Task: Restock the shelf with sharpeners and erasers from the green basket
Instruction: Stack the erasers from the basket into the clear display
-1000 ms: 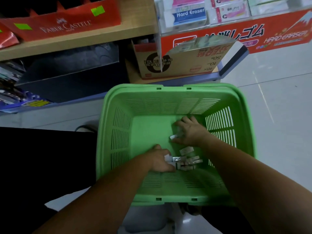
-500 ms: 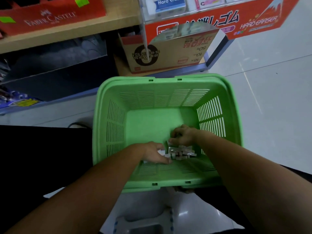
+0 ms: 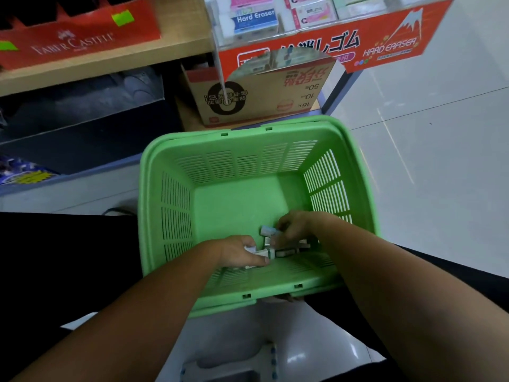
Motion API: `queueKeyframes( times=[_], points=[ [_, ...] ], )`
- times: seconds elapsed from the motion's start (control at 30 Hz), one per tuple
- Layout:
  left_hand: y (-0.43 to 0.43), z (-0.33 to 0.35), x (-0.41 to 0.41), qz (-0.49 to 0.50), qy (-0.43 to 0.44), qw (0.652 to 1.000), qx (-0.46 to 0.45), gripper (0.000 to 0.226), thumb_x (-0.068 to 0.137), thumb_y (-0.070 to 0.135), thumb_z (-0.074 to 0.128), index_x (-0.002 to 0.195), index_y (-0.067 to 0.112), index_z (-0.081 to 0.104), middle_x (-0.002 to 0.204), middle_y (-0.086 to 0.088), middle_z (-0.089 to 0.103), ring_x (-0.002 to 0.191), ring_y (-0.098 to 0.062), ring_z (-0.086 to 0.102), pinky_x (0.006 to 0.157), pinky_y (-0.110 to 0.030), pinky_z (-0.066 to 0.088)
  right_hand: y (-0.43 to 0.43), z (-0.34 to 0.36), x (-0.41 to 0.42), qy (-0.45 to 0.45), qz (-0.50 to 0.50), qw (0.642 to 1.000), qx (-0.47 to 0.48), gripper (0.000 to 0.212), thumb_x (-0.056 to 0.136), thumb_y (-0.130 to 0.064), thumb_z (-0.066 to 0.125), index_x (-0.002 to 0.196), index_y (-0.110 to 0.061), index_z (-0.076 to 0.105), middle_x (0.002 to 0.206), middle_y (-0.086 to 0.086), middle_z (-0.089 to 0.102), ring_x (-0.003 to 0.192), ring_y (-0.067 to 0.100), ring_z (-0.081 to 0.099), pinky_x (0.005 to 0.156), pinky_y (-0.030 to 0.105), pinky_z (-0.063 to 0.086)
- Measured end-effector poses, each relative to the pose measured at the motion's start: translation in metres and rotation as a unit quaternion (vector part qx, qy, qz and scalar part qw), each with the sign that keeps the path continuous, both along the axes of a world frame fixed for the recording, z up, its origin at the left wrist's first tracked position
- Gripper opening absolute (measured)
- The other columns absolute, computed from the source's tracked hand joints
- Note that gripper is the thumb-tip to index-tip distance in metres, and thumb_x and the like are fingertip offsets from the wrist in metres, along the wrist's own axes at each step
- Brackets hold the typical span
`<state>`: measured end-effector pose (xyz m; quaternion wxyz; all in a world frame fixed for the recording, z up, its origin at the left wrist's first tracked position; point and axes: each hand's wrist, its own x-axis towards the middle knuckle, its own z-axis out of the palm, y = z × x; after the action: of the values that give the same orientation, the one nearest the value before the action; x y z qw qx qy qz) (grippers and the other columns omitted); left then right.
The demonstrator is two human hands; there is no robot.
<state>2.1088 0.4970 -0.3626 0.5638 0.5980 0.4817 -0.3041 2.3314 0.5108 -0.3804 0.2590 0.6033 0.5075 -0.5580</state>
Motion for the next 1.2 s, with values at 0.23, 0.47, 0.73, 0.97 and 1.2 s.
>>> queueKeyframes(
  times=[0.23, 0.47, 0.73, 0.97, 1.2],
  points=[
    [0.003, 0.006, -0.001, 0.018, -0.004, 1.000, -0.001, 0.062, 0.080, 0.070, 0.072, 0.126, 0.030, 0.062, 0.123, 0.003, 0.060, 0.110, -0.017, 0.061, 0.092, -0.028, 0.048, 0.002, -0.001, -0.005, -0.018, 0.022, 0.999, -0.020, 0.108, 0.049, -0.069, 0.093, 0.142, -0.026, 0.061, 0.137, 0.000, 0.062, 0.112, 0.028, 0.066, 0.097, 0.043, 0.058],
    [0.005, 0.015, -0.003, -0.006, 0.002, 1.000, -0.001, 0.086, 0.073, 0.080, 0.071, 0.142, 0.030, 0.056, 0.147, 0.001, 0.051, 0.128, -0.022, 0.054, 0.110, -0.039, 0.046, 0.002, 0.005, -0.003, -0.021, 0.032, 0.999, -0.034, 0.076, 0.061, -0.049, 0.097, 0.128, -0.030, 0.067, 0.135, -0.001, 0.062, 0.118, 0.029, 0.058, 0.106, 0.049, 0.049],
    [0.004, 0.021, -0.005, 0.061, -0.009, 0.997, 0.043, 0.077, 0.076, 0.067, 0.078, 0.139, 0.027, 0.057, 0.145, 0.000, 0.047, 0.122, -0.018, 0.051, 0.097, -0.026, 0.041, 0.001, 0.011, -0.010, -0.039, 0.069, 0.996, -0.032, 0.089, 0.058, -0.068, 0.090, 0.132, -0.025, 0.068, 0.135, 0.000, 0.065, 0.116, 0.029, 0.061, 0.106, 0.047, 0.050],
    [0.026, 0.033, -0.014, 0.162, -0.023, 0.985, 0.061, 0.078, 0.068, 0.069, 0.080, 0.129, 0.025, 0.059, 0.114, -0.008, 0.070, 0.080, -0.016, 0.064, 0.061, -0.024, 0.044, 0.002, 0.028, -0.003, -0.039, 0.056, 0.997, -0.040, 0.064, 0.081, -0.044, 0.084, 0.137, -0.020, 0.064, 0.135, 0.006, 0.063, 0.113, 0.029, 0.062, 0.094, 0.040, 0.054],
    [0.052, 0.072, -0.020, 0.218, -0.063, 0.971, 0.071, 0.064, 0.078, 0.049, 0.085, 0.129, 0.024, 0.056, 0.094, -0.008, 0.068, 0.067, -0.019, 0.058, 0.052, -0.025, 0.039, 0.014, 0.054, -0.002, 0.005, -0.130, 0.991, 0.014, 0.041, 0.087, -0.005, 0.072, 0.127, -0.013, 0.063, 0.117, 0.017, 0.062, 0.097, 0.032, 0.068, 0.070, 0.039, 0.063]
  ],
)
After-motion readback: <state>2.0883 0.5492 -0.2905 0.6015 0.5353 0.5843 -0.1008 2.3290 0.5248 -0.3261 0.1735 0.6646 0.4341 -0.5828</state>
